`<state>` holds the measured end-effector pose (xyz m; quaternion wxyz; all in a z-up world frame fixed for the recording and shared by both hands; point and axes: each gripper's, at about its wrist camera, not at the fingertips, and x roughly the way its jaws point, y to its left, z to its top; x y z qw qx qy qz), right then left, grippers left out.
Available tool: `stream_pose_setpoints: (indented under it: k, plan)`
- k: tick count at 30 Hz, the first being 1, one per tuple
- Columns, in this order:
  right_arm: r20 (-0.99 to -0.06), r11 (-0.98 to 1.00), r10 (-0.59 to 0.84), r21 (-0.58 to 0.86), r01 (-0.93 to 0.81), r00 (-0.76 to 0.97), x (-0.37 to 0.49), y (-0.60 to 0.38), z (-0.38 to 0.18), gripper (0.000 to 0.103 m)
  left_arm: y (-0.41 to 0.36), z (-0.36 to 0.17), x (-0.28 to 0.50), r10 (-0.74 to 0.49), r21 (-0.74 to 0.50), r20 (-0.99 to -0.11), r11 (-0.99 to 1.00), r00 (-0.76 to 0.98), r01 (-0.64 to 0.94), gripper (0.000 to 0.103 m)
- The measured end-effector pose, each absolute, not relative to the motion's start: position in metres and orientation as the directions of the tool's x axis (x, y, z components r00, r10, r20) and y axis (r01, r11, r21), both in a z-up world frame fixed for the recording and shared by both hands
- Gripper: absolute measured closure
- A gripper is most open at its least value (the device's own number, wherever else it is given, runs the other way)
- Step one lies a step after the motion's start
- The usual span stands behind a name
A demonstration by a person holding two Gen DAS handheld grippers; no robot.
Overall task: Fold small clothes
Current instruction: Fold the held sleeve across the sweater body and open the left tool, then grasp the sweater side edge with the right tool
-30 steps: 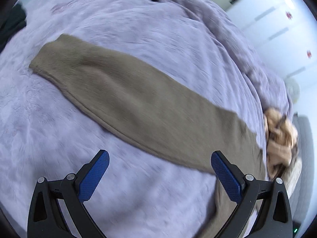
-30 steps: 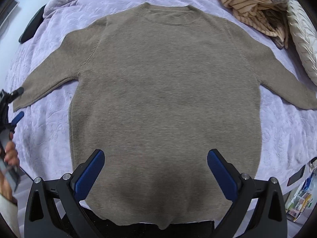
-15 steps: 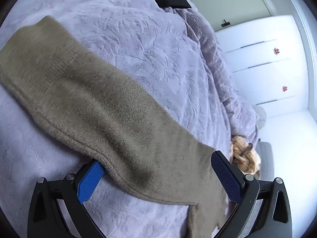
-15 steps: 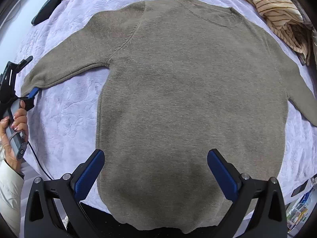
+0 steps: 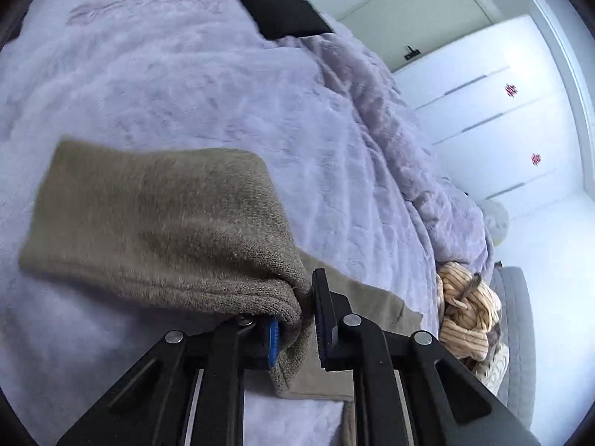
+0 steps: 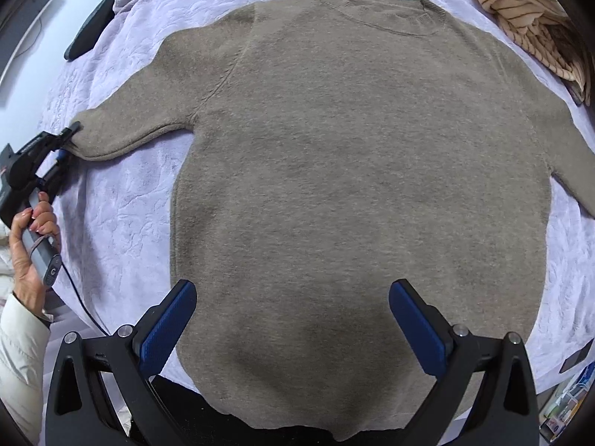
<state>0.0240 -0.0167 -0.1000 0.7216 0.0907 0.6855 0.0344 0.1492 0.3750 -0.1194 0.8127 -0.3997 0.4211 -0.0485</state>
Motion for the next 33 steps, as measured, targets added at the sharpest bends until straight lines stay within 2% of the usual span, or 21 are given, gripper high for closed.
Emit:
stream_pose_setpoints:
  k: [7,10,13,17,20,24,26,28,29,33]
  plan:
    - [-0.974,0.971,0.199,0.211,0.115,0.105,0.024,-0.074,-0.09,0.0,0.214,-0.043,0.167,-0.559,-0.643,-0.58,0.761,0.592,0.089,0.087]
    - [-0.971,0.962,0.2,0.22,0.162,0.133,0.019,-0.107,-0.086,0.0,0.129,-0.035,0.165,-0.629,-0.607,-0.59,0.759,0.505,0.235,0.087]
    - [-0.97,0.951,0.188,0.219,0.219,0.153,0.01,-0.143,-0.087,0.0,0.04,-0.052,0.161,-0.663,-0.573,-0.637,0.749,0.393,0.334,0.087]
    - [-0.975,0.928,0.166,0.206,0.309,0.15,-0.009,-0.194,-0.098,0.0,-0.053,-0.101,0.147,-0.587,-0.464,-0.755,0.793,0.292,0.395,0.087]
    - [-0.98,0.912,0.15,0.187,0.366,0.128,-0.021,-0.223,-0.113,0.0,-0.087,-0.134,0.139,-0.499,-0.396,-0.841,0.831,0.211,0.39,0.087]
    - [-0.985,0.905,0.133,0.166,0.392,0.111,-0.029,-0.245,-0.124,0.0,-0.08,-0.136,0.127,-0.459,-0.357,-0.861,0.852,0.218,0.383,0.086]
    - [-0.985,0.906,0.128,0.164,0.391,0.117,-0.027,-0.25,-0.124,0.0,-0.072,-0.124,0.123,-0.432,-0.327,-0.871,0.865,0.234,0.38,0.073]
    - [-0.984,0.916,0.117,0.158,0.369,0.131,-0.019,-0.248,-0.122,0.0,-0.055,-0.11,0.12,-0.394,-0.282,-0.872,0.89,0.291,0.359,0.037]
    - [-0.984,0.924,0.11,0.153,0.349,0.141,-0.012,-0.245,-0.119,0.0,-0.043,-0.104,0.116,-0.381,-0.267,-0.865,0.901,0.327,0.343,0.034]
    - [-0.972,0.98,0.076,0.113,0.162,0.221,0.038,-0.207,-0.099,0.0,0.015,-0.093,0.104,-0.308,-0.226,-0.878,0.942,0.367,0.249,0.034]
